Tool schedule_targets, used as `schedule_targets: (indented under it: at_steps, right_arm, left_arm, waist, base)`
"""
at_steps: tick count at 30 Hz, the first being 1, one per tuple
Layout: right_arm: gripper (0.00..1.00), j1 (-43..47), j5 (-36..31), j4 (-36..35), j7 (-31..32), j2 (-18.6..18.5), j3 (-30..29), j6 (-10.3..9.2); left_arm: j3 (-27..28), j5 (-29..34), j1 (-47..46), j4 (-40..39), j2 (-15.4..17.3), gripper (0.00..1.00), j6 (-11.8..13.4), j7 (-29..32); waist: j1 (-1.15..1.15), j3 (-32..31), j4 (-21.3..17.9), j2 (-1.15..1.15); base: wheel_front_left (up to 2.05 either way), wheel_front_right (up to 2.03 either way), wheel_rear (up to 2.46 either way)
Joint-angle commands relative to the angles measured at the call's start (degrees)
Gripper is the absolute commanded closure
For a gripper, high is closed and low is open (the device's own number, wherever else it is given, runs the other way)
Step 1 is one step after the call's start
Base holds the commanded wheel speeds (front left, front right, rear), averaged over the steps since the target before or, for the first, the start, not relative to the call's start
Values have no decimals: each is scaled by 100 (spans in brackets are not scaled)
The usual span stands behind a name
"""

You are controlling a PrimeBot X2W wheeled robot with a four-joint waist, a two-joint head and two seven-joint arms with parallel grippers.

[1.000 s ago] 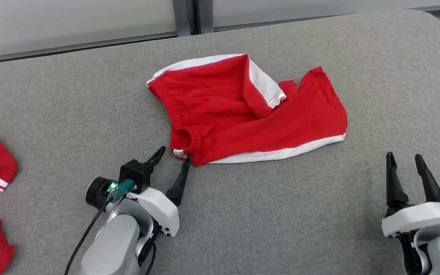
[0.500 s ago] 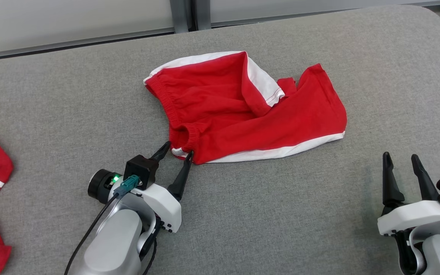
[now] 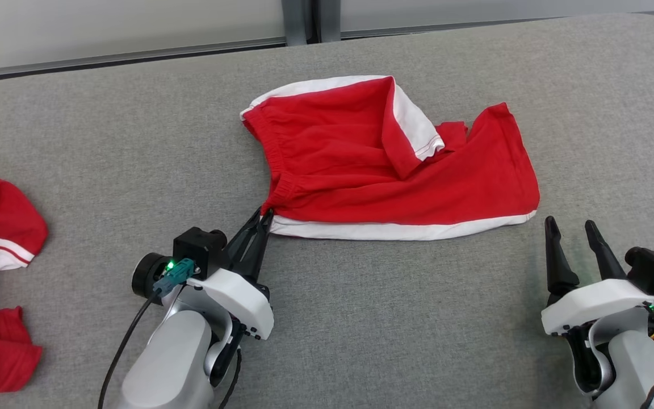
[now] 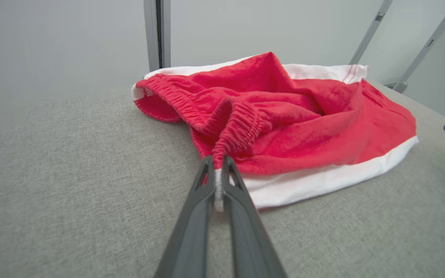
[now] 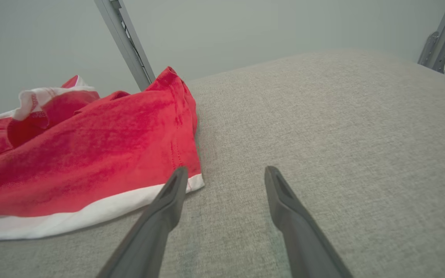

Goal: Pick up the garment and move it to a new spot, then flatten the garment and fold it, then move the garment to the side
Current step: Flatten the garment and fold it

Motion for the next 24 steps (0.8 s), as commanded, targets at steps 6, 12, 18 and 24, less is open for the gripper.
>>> schedule_targets:
  at_steps: [6,12,18,24]
  right_arm:
    - [0,-271,148,324,224,-53,142,1]
    - [0,-418,253,599,389,-131,422,1]
    - [0,-467,375,723,429,-195,715,1]
    - [100,-497,524,809,416,-258,1009,1]
  left_arm:
    - [27,-82,86,-150,11,100,-29,-1]
    - [-32,-84,78,-203,-1,100,-31,-1]
    - [-25,-99,115,-243,-9,100,-32,-1]
    - [-39,-94,147,-248,-11,100,-33,-1]
  waist:
    - [0,-1,231,0]
    - [0,19,366,0]
    - [0,22,378,0]
    - [0,0,360,0]
  base:
    - [0,0,0]
    - [0,0,0]
    - [0,0,0]
    - [0,0,0]
